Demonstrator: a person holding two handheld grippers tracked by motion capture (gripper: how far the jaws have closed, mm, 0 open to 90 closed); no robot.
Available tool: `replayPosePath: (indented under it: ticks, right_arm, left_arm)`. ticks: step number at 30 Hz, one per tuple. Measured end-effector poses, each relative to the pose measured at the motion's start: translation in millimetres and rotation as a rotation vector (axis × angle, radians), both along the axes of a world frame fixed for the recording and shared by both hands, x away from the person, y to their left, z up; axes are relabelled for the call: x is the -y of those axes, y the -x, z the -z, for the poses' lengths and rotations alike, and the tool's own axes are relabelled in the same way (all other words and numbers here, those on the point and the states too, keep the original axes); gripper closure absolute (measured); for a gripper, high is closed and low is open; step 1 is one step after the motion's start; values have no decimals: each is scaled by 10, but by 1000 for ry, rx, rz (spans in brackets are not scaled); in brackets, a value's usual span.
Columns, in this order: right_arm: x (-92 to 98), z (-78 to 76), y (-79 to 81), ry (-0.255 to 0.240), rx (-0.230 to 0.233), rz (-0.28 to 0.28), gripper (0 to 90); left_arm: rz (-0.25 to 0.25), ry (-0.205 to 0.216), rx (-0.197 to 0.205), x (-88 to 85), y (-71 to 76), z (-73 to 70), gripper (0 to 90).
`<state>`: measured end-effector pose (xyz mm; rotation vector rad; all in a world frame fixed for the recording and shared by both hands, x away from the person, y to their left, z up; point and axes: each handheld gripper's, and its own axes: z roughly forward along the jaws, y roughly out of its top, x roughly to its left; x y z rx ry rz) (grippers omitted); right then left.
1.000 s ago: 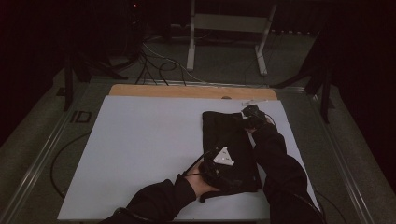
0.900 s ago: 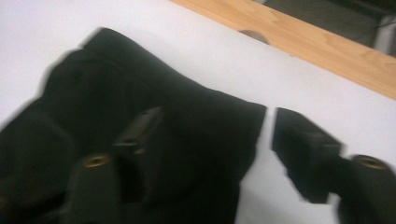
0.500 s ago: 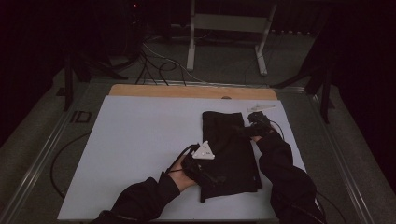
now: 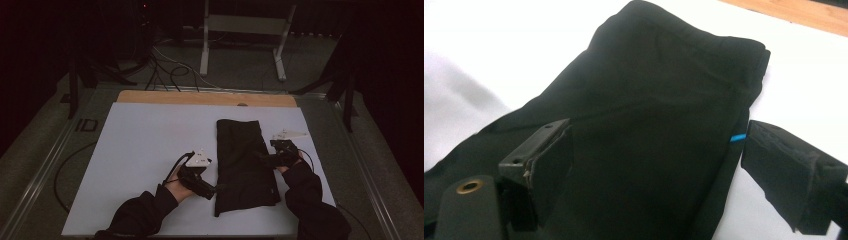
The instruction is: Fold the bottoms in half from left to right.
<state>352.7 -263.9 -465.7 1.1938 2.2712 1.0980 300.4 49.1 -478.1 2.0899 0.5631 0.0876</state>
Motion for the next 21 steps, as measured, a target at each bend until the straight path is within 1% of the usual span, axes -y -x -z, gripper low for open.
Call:
replayPosePath:
  ticks: [3, 4, 5, 6, 7, 8, 9, 10, 11, 12, 13, 14, 16, 17, 20, 21]
  right_arm:
    - [4, -10, 118, 3, 22, -3, 139]
    - [4, -10, 118, 3, 22, -3, 139]
    - [15, -19, 194, 6, 32, -1, 140]
    - [20, -20, 230, 3, 35, 0, 140]
    - [24, -25, 265, 5, 35, 0, 140]
    - [28, -28, 301, 9, 37, 2, 142]
    - [32, -30, 339, -1, 35, 8, 143]
    - [32, -30, 339, -1, 35, 8, 143]
    - [50, -37, 411, -16, 32, 4, 147]
    - [50, -37, 411, -16, 32, 4, 147]
    - [64, -44, 484, -17, 39, 3, 153]
    - [76, -46, 515, -23, 43, 3, 153]
    - [89, -49, 545, -22, 49, 5, 153]
    - [106, -51, 608, -19, 58, 13, 153]
    - [144, -41, 705, -21, 53, 18, 161]
    - [144, -41, 705, -21, 53, 18, 161]
  left_arm:
    - [-9, 3, -1, -48, -7, 13, 0]
    - [-15, 3, -2, -70, -10, 19, 0]
    - [-18, 8, -3, -93, -12, 24, 0]
    - [-22, 8, -4, -113, -15, 29, 0]
    - [-32, 10, -1, -150, -18, 42, 0]
    - [-32, 10, -1, -150, -18, 42, 0]
    - [-42, 8, -4, -187, -28, 50, 0]
    - [-42, 8, -4, -187, -28, 50, 0]
    - [-46, 10, 0, -222, -35, 54, 0]
    - [-46, 10, 0, -222, -35, 54, 0]
    - [-57, 13, -3, -255, -44, 57, 0]
    - [-57, 13, -3, -255, -44, 57, 0]
    - [-67, 14, -1, -288, -51, 63, 0]
    - [-75, 20, -3, -318, -50, 70, 0]
    - [-77, 14, 0, -343, -46, 74, 0]
    - [-78, 14, 0, -358, -43, 75, 0]
